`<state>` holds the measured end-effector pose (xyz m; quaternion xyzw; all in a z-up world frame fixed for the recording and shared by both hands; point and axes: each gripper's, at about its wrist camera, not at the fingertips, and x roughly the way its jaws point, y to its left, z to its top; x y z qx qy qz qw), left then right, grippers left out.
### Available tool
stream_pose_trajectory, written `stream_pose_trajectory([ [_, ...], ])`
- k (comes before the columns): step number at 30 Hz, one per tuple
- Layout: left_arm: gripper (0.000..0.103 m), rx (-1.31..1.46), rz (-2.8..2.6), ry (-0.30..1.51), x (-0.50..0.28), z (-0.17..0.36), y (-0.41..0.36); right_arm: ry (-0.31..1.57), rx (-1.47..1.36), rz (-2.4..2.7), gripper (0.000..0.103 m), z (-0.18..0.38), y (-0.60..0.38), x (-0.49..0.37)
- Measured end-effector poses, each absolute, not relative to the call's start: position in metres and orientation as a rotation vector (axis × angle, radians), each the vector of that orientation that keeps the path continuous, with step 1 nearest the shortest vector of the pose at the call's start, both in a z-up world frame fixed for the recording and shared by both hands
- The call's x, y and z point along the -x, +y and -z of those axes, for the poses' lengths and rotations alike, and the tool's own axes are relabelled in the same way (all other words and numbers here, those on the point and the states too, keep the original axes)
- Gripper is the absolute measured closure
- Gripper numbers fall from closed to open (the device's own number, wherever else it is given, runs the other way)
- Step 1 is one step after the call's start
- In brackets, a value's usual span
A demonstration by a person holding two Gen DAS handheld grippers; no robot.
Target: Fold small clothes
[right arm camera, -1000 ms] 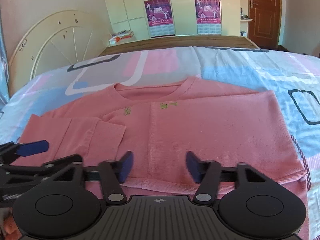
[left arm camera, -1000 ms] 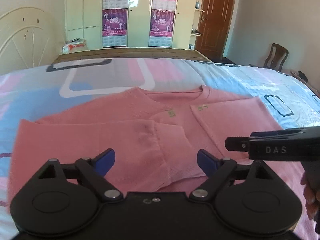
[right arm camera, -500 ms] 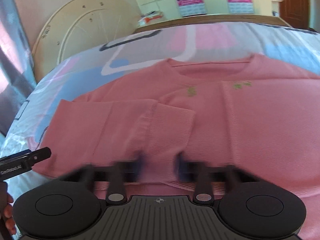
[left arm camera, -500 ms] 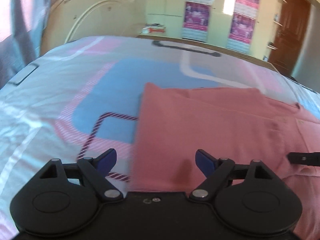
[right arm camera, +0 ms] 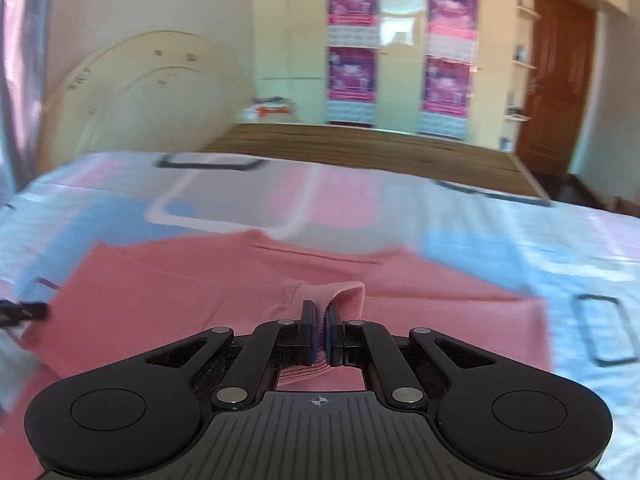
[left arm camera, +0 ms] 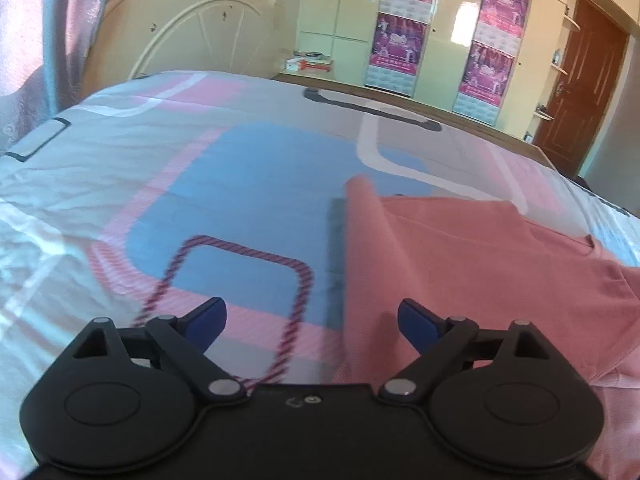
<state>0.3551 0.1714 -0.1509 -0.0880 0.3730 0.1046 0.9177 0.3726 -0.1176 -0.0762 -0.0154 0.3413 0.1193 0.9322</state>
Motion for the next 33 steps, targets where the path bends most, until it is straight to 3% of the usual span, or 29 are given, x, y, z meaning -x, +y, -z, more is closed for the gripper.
stream_pose_trajectory([
  [8, 0.015, 0.169, -0.146, 0.847, -0.376, 0.177, 0.146, 0.823, 0.03, -0.113, 0.1, 0.122, -0.168, -0.371],
  [11, 0.046, 0.182, -0.131, 0.835, -0.378, 0.181, 0.149, 0.875, -0.026, -0.144, 0.099, 0.129, -0.175, -0.371],
  [12, 0.062, 0.191, -0.123, 0.83, -0.379, 0.181, 0.15, 0.868, -0.054, -0.144, 0.096, 0.127, -0.18, -0.369],
  [14, 0.078, 0.233, -0.093, 0.836, -0.38, 0.18, 0.154, 0.848, -0.1, -0.146, 0.068, 0.122, -0.187, -0.369],
  [15, 0.09, 0.239, -0.083, 0.836, -0.379, 0.179, 0.155, 0.84, -0.113, -0.138, 0.04, 0.121, -0.19, -0.37],
  [16, 0.095, 0.232, -0.087, 0.828, -0.378, 0.177, 0.155, 0.833, -0.121, -0.128, 0.035, 0.12, -0.19, -0.374],
  [23, 0.099, 0.233, -0.106, 0.831, -0.376, 0.178, 0.177, 0.945, -0.161, -0.155, 0.036, 0.135, -0.178, -0.401],
  [25, 0.099, 0.209, -0.105, 0.822, -0.373, 0.168, 0.176, 0.933, -0.181, -0.177, 0.048, 0.135, -0.176, -0.399],
  [26, 0.096, 0.195, -0.098, 0.814, -0.368, 0.163, 0.175, 0.929, -0.176, -0.179, 0.048, 0.136, -0.176, -0.401],
  [27, 0.081, 0.179, -0.089, 0.814, -0.364, 0.159, 0.173, 0.928, -0.176, -0.179, 0.048, 0.136, -0.176, -0.402],
  [28, 0.074, 0.162, -0.082, 0.815, -0.358, 0.155, 0.171, 0.929, -0.181, -0.18, 0.048, 0.136, -0.177, -0.402],
  [33, 0.056, 0.06, -0.033, 0.851, -0.33, 0.159, 0.149, 0.917, -0.19, -0.17, 0.048, 0.133, -0.186, -0.399],
])
